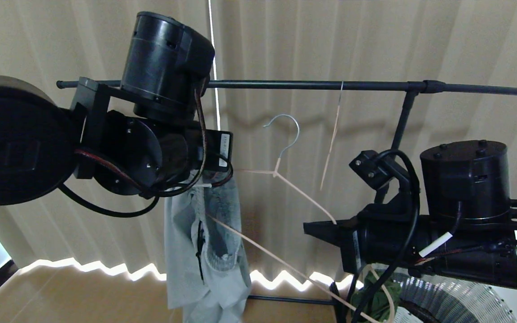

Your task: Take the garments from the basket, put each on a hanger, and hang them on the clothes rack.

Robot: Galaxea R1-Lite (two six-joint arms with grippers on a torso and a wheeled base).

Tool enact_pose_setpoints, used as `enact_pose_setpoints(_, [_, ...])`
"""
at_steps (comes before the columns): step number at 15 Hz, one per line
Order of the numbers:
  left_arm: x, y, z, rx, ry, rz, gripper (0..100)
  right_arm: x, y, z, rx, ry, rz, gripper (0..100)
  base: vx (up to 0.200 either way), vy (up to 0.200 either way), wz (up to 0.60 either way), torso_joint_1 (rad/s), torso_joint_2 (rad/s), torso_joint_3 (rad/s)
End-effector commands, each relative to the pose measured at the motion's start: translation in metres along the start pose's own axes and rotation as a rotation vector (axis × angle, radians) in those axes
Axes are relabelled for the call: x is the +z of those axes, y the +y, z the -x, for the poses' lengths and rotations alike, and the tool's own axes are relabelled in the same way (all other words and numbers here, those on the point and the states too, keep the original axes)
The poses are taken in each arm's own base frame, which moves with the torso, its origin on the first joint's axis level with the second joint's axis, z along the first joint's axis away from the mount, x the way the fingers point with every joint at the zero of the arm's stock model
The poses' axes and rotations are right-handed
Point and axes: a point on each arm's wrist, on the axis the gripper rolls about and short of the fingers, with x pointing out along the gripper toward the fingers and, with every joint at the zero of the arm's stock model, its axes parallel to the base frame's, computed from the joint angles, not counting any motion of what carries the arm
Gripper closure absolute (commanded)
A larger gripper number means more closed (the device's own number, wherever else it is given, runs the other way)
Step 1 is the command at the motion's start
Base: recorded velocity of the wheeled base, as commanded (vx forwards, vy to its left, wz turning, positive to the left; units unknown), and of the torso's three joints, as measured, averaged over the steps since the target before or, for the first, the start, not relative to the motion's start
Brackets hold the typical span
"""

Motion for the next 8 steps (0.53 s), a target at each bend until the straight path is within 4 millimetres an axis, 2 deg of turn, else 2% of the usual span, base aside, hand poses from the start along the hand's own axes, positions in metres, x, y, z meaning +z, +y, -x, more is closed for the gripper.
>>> enact_pose_setpoints(1, [0.0, -0.019, 0.015, -0.07, -0.019, -0.021, 100, -0.001, -0.001, -0.01, 0.003, -0.011, 0.003, 100, 0.0, 0.0, 0.0, 0.0, 0.0, 0.0])
enact_pose_setpoints(4, [0.003, -0.031, 0.027, -0.121, -0.042, -0.028, 100, -0.001, -0.001, -0.016, 0.011, -0.026, 0.005, 100, 0.0, 0.0, 0.0, 0.0, 0.0, 0.0])
enact_pose_setpoints(5, [0.003, -0.031, 0.027, -0.121, -0.042, -0.028, 100, -0.001, -0.001, -0.016, 0.011, -0.026, 0.005, 100, 0.0, 0.0, 0.0, 0.0, 0.0, 0.0])
enact_pose_setpoints(6, [0.011, -0.032, 0.031, -0.131, -0.067, -0.01, 100, -0.003, 0.004, -0.018, 0.029, -0.024, 0.014, 100, 0.0, 0.0, 0.0, 0.0, 0.0, 0.0])
enact_pose_setpoints(8, [0.009, -0.03, 0.03, -0.099, -0.063, -0.018, 100, -0.003, 0.007, -0.018, 0.04, -0.023, 0.02, 100, 0.0, 0.0, 0.0, 0.0, 0.0, 0.0])
